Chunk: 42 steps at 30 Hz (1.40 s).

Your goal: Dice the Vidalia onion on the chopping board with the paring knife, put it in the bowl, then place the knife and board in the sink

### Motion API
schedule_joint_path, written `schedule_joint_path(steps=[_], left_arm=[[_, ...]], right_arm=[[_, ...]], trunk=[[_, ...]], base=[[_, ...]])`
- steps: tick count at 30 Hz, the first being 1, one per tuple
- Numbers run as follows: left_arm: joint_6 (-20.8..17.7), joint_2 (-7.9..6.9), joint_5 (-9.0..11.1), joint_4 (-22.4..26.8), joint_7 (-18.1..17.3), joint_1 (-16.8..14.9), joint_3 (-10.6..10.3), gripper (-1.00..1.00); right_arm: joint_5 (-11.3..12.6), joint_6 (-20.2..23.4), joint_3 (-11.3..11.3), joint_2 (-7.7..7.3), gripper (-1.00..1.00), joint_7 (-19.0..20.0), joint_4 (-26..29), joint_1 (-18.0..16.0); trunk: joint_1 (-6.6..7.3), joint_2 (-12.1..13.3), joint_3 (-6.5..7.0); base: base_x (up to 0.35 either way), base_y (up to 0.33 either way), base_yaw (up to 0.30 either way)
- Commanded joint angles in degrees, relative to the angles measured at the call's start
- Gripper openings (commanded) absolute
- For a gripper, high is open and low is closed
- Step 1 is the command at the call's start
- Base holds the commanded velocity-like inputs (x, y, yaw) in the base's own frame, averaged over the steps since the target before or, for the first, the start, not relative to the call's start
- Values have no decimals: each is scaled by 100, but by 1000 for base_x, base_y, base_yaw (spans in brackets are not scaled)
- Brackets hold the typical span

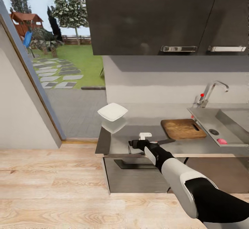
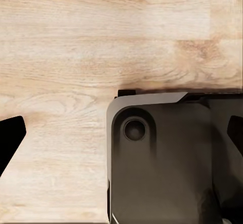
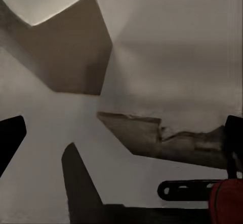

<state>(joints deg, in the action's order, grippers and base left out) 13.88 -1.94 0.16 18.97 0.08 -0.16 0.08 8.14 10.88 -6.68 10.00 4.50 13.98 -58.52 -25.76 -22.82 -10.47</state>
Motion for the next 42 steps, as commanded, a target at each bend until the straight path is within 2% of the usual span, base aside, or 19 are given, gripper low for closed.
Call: schedule_joint_path(steps=[1, 22, 28, 31, 34, 39, 42], left_arm=[[17, 0, 2, 1, 1, -1, 1, 100], [16, 0, 8, 1, 1, -1, 1, 100], [14, 0, 10, 1, 1, -1, 1, 100], [11, 0, 10, 1, 1, -1, 1, 100], [10, 0, 16, 1, 1, -1, 1, 100], [9, 0, 19, -1, 1, -1, 1, 100], [9, 0, 19, 1, 1, -1, 1, 100]], right_arm=[[74, 45, -18, 0, 100, -19, -87, -2], [76, 36, -18, 0, 100, -19, -84, -2], [40, -131, -21, 0, 100, -85, 39, -2], [20, -111, -22, 0, 100, -120, 323, -2], [-17, 149, -25, 0, 100, -208, 910, -2], [-85, 1110, -35, 0, 100, -542, 1998, -2], [-102, 1441, -47, -35, 100, -680, 2584, -2]], trunk=[[-2, -9, -13], [-2, -9, -13], [-2, -9, -13], [-2, -9, -13], [-2, -9, -13], [-2, -9, -13], [-2, -9, -13]], base=[[-119, 0, 0], [-11, 0, 0], [0, 0, 0], [0, 0, 0], [0, 0, 0], [0, 0, 0], [0, 0, 0]])
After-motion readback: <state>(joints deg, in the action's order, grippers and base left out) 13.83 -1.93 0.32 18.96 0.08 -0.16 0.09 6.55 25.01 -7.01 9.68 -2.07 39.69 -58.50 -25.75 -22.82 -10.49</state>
